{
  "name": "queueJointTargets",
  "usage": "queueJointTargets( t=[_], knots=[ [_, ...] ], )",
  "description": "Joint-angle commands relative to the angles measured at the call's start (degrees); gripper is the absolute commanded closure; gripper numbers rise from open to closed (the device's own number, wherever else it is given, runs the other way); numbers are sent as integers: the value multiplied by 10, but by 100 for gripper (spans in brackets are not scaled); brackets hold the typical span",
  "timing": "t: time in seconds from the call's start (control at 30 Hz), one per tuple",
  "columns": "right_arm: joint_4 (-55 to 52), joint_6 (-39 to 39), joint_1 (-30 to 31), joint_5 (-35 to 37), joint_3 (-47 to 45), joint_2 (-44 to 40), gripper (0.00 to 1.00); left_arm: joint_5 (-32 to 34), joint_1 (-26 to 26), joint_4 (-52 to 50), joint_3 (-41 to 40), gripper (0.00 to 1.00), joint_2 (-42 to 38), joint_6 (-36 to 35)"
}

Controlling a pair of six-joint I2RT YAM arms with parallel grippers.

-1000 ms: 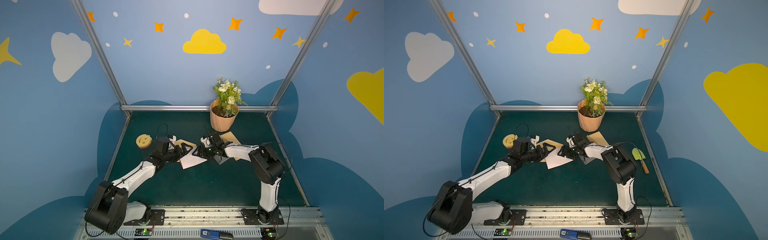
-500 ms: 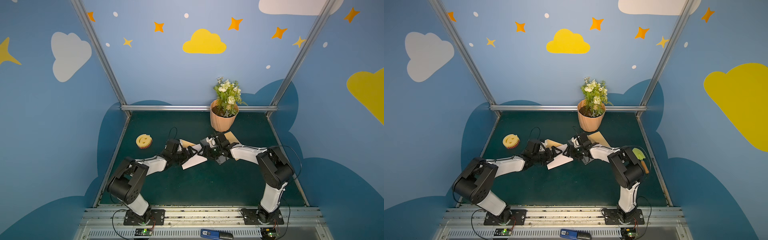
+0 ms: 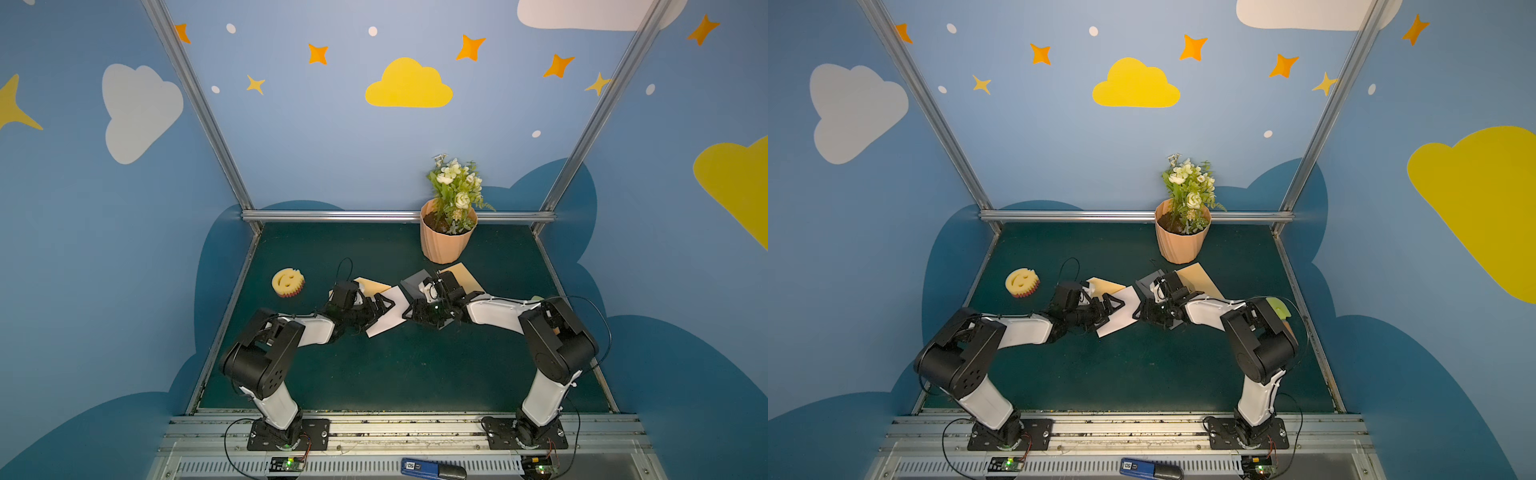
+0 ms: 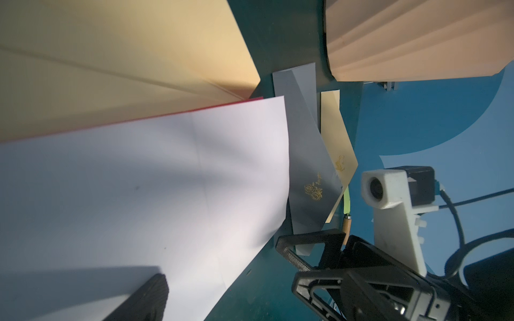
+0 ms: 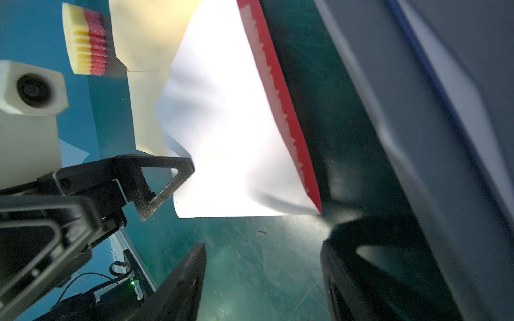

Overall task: Fold the letter paper in half and place it into the envelope
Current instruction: Fold the letter paper at the center of the board.

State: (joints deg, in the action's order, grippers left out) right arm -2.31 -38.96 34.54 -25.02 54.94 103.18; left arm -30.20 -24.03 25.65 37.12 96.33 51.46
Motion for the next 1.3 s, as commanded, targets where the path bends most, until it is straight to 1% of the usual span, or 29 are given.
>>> queueJointTargets(
  t=[0.0,0.17,0.33,0.47,0.6,0.77,0.83,0.97,1.27],
  knots=[
    [9,-5,-10,-4,-11,0,35,0,3,-15,-15,2,12,-1],
    [40,-20,-26,-21,-11,15,35,-5,3,-10,-18,2,10,-1],
    [69,-39,-26,-43,12,45,36,-14,3,-4,-18,2,12,1],
    [99,-57,-26,-71,19,61,38,-16,3,-4,-19,1,10,1],
    [123,-70,-24,-99,21,63,43,-21,6,-3,-18,1,10,3],
    [143,-82,-23,-113,23,62,55,-28,10,1,-18,1,7,6],
    [149,-85,-24,-121,24,62,58,-30,13,2,-19,1,6,6],
    [129,-72,-24,-106,14,51,54,-33,17,4,-21,1,7,6],
    [31,-4,-26,-33,-16,13,43,-46,19,7,-21,1,16,6]
  ],
)
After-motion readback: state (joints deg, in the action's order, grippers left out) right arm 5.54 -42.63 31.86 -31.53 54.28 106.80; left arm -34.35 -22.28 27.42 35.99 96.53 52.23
